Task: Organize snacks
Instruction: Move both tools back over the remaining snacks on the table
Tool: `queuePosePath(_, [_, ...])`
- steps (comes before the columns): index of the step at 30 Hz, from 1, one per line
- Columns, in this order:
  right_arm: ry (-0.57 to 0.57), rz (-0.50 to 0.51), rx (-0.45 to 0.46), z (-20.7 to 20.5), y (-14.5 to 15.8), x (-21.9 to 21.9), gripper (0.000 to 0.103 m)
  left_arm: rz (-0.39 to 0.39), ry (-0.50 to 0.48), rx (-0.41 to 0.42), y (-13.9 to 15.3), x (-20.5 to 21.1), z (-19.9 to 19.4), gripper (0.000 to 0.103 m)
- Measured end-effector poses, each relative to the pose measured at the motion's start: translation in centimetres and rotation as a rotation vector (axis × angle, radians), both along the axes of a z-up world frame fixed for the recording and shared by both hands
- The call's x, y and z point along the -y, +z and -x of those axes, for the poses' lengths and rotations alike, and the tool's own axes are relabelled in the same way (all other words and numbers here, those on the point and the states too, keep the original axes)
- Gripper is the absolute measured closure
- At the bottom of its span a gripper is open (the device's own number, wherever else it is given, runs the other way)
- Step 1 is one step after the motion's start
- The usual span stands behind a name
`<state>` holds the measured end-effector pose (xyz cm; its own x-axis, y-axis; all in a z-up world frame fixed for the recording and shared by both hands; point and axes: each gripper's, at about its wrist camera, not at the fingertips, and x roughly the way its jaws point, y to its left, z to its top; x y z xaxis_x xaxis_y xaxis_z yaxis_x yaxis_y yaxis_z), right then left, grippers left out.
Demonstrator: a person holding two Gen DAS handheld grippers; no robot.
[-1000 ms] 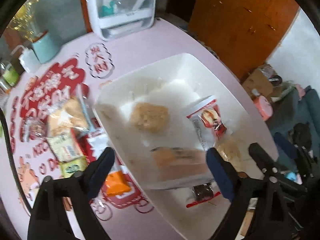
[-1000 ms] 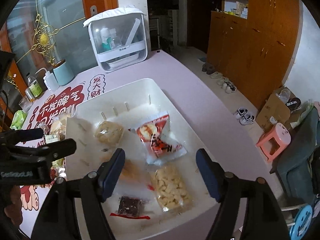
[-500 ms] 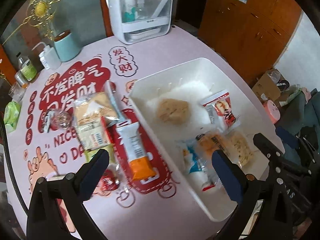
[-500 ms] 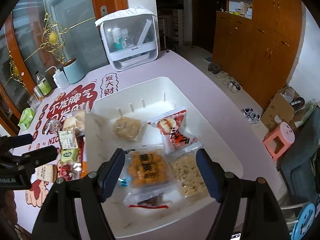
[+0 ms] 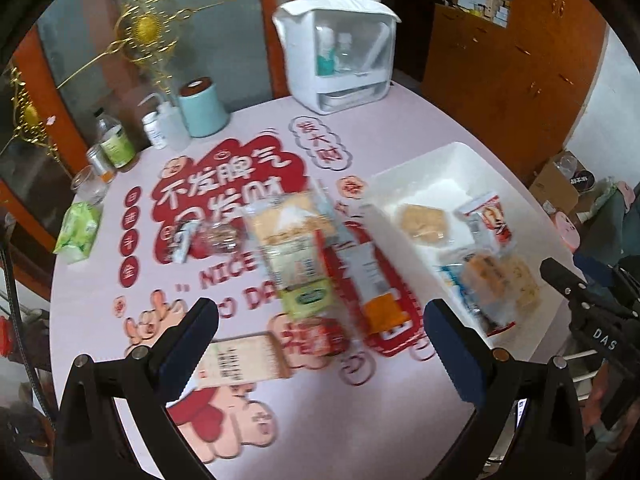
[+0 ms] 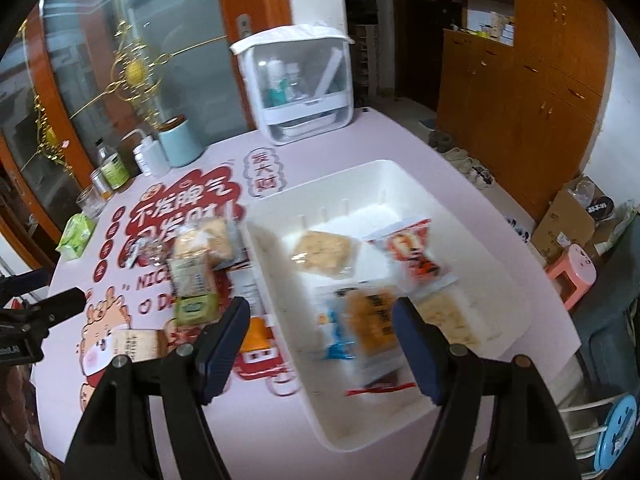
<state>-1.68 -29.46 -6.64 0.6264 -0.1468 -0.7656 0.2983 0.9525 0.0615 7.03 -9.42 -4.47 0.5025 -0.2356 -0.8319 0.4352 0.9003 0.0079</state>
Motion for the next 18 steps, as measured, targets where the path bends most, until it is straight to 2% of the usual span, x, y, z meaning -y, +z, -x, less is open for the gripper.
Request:
queuePosePath(4, [0.035, -0.010, -0.036, -1.3, -1.0, -3.5, 0.029, -0.003, 0.002, -0.011, -0.8, -4.0, -0.7, 0.001])
queuePosePath(8, [0.060, -0.046, -0.086, -2.4, -2.8, -6.4, 0.029, -0.040, -0.029, -0.010, -2.6, -6.9, -1.5, 0.001])
queuePosePath(13, [0.052, -0.102, -0.142, -3.9, -5.4, -8.7, 0.029, -0.096, -0.146, -0.046, -6.3, -9.1, -3.1, 0.001])
queuePosePath(18, [0.015, -0.204, -0.202, -5.3, -9.0, -9.4, 0.029, -0.145, -0.294, -0.118, -10.8, -9.8, -5.0, 0.001])
